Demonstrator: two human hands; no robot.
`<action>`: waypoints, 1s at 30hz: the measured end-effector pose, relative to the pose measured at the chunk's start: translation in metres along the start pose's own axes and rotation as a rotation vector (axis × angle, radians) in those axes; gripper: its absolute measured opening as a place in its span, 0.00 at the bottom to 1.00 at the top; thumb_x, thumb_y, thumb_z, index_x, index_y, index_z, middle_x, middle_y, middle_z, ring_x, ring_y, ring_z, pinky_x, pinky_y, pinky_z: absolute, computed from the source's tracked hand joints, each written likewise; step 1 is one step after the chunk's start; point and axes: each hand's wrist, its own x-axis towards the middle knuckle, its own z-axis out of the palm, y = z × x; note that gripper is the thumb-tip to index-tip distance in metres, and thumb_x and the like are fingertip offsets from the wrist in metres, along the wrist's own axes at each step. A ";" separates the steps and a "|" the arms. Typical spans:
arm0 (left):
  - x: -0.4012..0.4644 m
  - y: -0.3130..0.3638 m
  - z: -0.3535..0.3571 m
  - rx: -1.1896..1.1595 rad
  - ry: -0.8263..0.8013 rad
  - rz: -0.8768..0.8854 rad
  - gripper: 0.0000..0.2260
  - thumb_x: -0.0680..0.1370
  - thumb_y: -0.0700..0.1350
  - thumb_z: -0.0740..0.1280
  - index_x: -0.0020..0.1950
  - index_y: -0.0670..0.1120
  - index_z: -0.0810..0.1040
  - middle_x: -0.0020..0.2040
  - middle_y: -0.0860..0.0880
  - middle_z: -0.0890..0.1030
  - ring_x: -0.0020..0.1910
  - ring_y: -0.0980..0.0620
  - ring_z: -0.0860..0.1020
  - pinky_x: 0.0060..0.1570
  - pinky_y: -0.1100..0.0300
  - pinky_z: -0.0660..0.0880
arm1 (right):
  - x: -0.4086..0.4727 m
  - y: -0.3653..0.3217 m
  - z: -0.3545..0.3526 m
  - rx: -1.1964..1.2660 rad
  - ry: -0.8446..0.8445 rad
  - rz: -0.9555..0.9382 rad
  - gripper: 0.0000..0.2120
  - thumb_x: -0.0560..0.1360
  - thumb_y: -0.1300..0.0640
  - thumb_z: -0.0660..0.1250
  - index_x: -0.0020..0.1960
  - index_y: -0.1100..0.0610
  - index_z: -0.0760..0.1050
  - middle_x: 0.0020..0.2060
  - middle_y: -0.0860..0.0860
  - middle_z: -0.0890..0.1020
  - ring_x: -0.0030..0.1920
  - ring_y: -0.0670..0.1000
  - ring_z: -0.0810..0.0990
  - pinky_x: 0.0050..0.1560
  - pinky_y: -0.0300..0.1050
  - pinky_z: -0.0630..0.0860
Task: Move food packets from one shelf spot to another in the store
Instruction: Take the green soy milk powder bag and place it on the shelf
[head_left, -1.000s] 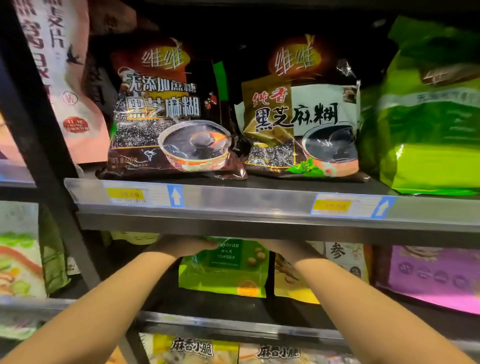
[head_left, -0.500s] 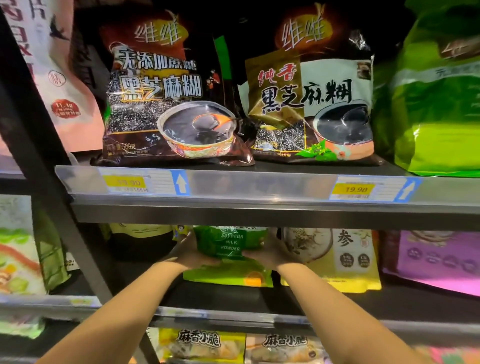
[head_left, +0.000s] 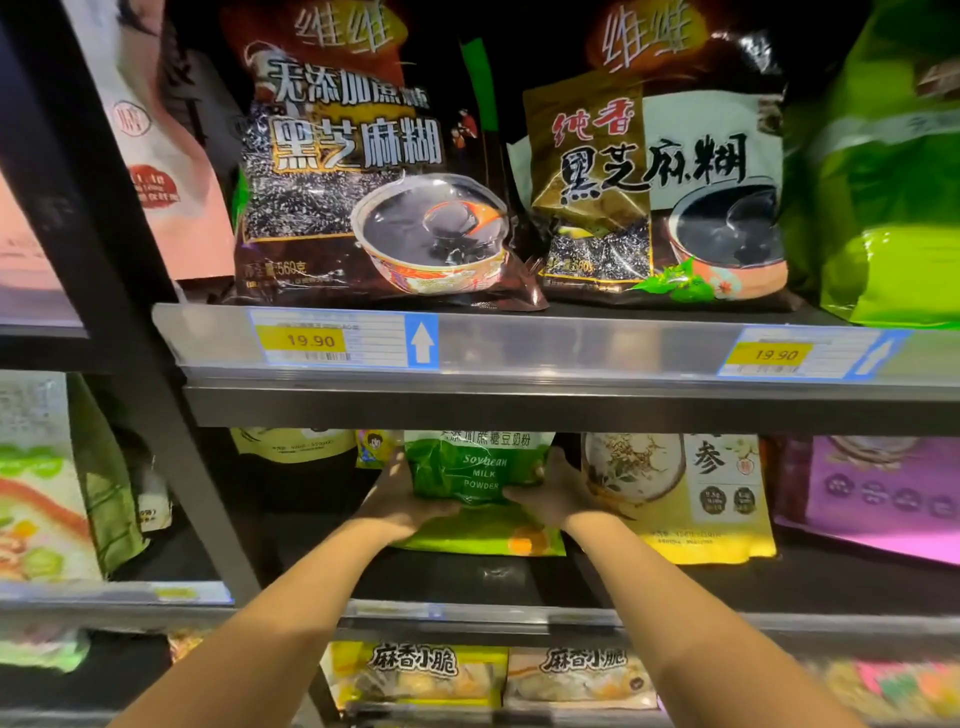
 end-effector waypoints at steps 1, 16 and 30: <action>-0.001 0.001 0.001 -0.005 0.010 0.014 0.46 0.66 0.52 0.84 0.78 0.44 0.66 0.74 0.46 0.70 0.74 0.43 0.70 0.75 0.50 0.66 | -0.003 -0.001 0.002 0.008 0.019 0.000 0.37 0.75 0.50 0.77 0.76 0.59 0.62 0.70 0.57 0.77 0.69 0.61 0.76 0.67 0.54 0.75; -0.042 0.006 -0.017 -0.072 0.053 0.038 0.41 0.66 0.51 0.84 0.75 0.46 0.70 0.68 0.46 0.79 0.69 0.44 0.76 0.70 0.48 0.73 | -0.046 -0.026 0.002 0.020 0.086 0.027 0.38 0.76 0.53 0.78 0.78 0.61 0.62 0.71 0.56 0.76 0.72 0.60 0.74 0.70 0.51 0.72; -0.101 0.031 -0.035 -0.046 0.043 0.013 0.36 0.68 0.54 0.83 0.70 0.41 0.74 0.62 0.44 0.82 0.62 0.45 0.80 0.64 0.46 0.77 | -0.095 -0.024 -0.013 0.140 0.134 -0.033 0.28 0.73 0.52 0.80 0.66 0.62 0.73 0.52 0.50 0.75 0.50 0.50 0.74 0.36 0.37 0.69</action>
